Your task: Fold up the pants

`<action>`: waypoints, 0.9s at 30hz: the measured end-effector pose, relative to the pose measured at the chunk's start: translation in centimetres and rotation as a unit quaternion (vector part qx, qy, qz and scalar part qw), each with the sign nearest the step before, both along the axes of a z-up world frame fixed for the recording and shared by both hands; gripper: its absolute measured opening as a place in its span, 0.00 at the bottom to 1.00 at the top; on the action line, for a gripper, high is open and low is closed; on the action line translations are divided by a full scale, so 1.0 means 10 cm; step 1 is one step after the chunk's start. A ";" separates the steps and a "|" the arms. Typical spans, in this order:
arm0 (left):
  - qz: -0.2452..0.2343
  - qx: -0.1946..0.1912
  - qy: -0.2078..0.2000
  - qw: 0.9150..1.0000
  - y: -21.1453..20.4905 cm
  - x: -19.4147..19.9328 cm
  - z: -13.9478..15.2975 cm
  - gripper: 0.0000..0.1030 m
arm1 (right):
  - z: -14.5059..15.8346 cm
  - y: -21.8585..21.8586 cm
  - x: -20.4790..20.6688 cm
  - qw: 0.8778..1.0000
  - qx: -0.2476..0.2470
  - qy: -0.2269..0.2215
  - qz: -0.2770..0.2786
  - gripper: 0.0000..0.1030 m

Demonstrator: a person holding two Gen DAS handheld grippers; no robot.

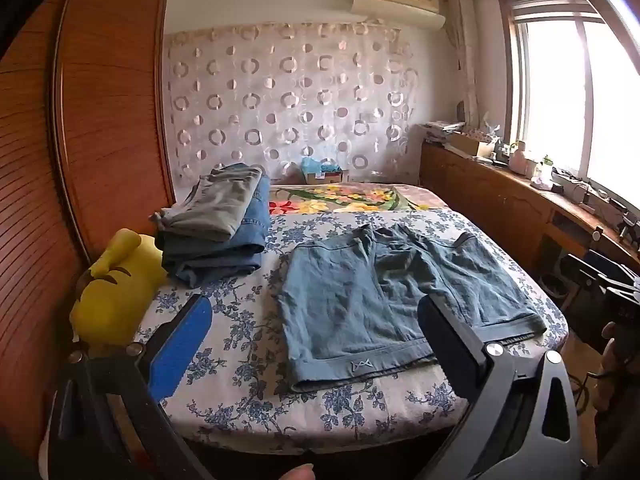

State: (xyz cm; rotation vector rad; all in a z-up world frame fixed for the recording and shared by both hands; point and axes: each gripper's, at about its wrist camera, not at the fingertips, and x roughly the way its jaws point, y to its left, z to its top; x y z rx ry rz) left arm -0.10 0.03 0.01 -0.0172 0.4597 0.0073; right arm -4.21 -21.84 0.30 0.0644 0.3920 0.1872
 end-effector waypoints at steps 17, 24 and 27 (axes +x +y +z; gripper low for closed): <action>0.002 0.005 0.004 1.000 0.02 -0.01 0.01 1.00 | 0.00 -0.02 -0.04 1.000 0.013 -0.005 -0.003 1.00; 0.002 0.006 0.003 1.000 0.03 -0.01 0.01 1.00 | -0.01 -0.04 -0.03 1.000 0.011 -0.006 -0.002 1.00; 0.002 0.006 0.003 1.000 0.03 0.00 0.01 1.00 | -0.01 -0.04 -0.04 1.000 0.009 -0.007 -0.004 1.00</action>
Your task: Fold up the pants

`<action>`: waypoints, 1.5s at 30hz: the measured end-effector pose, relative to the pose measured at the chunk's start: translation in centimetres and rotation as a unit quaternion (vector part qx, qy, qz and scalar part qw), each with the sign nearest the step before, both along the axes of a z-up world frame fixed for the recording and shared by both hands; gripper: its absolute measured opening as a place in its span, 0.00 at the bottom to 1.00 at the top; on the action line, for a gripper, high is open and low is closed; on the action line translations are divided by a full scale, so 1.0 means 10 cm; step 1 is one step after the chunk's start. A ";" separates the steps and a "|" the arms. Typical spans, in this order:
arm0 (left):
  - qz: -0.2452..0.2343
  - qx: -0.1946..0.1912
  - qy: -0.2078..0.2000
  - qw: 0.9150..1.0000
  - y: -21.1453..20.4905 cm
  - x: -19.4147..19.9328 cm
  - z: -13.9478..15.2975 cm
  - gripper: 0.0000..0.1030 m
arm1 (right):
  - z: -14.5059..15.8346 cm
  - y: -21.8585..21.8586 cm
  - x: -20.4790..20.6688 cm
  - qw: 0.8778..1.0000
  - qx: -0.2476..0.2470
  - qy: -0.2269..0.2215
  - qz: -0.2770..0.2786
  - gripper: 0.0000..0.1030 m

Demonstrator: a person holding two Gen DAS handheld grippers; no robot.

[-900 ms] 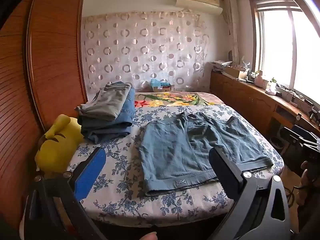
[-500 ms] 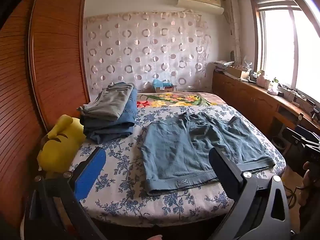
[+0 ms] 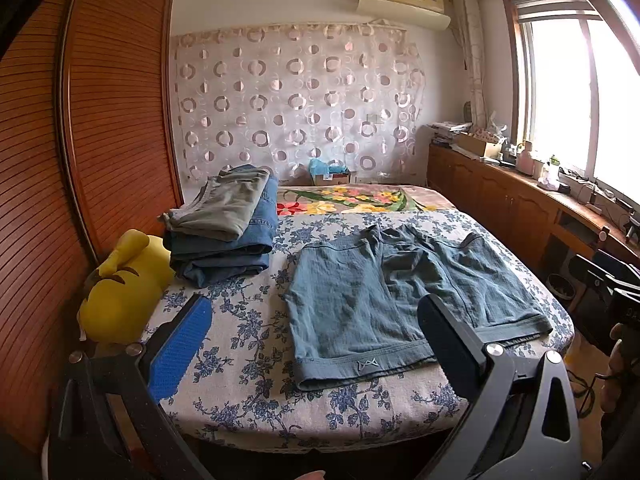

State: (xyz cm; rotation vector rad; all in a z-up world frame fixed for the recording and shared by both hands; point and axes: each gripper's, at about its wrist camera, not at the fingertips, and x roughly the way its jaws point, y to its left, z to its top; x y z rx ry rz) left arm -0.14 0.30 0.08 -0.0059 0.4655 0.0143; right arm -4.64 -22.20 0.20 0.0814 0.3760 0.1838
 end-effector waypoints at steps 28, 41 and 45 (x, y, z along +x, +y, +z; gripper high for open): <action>0.004 0.000 -0.007 1.000 0.07 -0.07 0.12 1.00 | 0.03 0.01 -0.02 1.000 -0.003 -0.002 0.003 1.00; 0.003 0.000 -0.008 1.000 0.08 -0.08 0.12 1.00 | 0.03 0.02 -0.02 1.000 -0.004 -0.002 0.002 1.00; 0.004 0.000 -0.008 1.000 0.08 -0.08 0.12 1.00 | 0.03 0.02 -0.02 1.000 -0.004 -0.003 0.003 1.00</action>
